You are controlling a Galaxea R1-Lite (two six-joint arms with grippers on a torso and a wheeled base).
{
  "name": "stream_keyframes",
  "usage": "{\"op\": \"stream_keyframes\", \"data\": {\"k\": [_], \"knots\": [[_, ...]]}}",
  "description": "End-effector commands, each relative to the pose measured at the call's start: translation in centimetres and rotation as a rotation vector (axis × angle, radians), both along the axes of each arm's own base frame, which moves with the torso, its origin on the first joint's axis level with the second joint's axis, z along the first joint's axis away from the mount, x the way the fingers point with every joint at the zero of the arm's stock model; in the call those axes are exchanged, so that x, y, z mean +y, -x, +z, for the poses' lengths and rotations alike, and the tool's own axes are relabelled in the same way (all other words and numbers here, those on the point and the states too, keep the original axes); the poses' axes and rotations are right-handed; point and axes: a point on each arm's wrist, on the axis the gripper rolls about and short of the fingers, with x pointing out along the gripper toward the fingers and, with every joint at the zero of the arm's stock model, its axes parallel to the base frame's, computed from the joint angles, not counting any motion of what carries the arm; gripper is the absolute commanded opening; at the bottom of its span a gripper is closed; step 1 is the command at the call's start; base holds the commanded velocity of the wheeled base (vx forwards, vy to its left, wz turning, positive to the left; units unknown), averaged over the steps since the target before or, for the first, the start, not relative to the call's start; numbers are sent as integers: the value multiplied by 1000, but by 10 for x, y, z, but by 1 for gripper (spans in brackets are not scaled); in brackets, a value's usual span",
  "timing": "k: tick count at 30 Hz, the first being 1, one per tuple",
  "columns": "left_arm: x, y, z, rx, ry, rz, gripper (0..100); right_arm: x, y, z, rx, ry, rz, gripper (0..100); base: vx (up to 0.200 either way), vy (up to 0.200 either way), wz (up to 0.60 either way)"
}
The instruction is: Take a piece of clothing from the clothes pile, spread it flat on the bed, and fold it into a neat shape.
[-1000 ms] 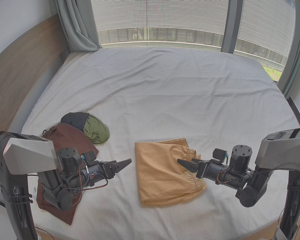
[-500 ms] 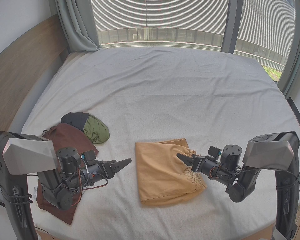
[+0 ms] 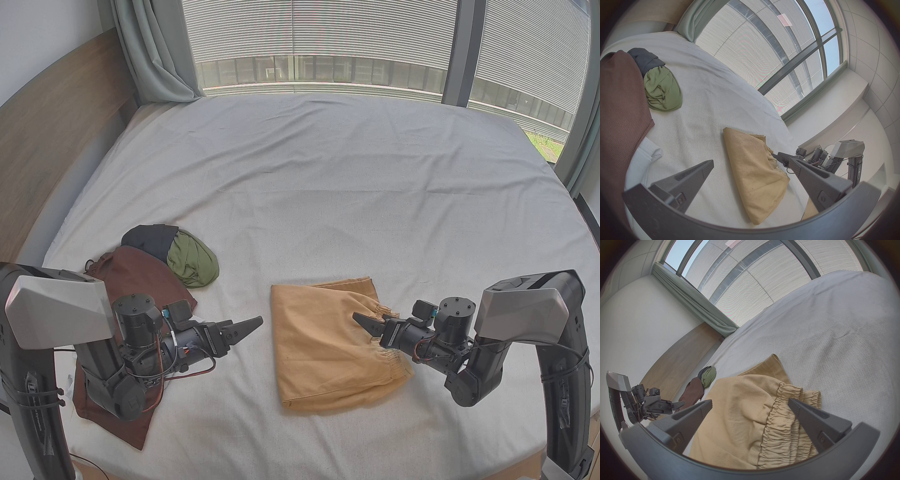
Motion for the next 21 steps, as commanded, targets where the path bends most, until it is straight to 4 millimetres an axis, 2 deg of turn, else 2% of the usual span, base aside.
{"op": "stream_keyframes", "data": {"k": [1, 8, 12, 21], "knots": [[0, 0, 0, 0, 1, 0, 100, -1, 3, 1, 10, 2, 2, 100, 0, 0, 0], [0, 0, 1, -3, 2, 0, 100, -9, 31, 40, -10, -4, 35, 100, 0, 0, 0], [0, 1, 1, -1, -1, 1, 100, -16, 44, 52, -5, -4, 60, 100, 0, 0, 0], [2, 6, -1, -43, -69, -17, 100, -41, 67, 37, 26, 142, 111, 100, 0, 0, 0]]}}
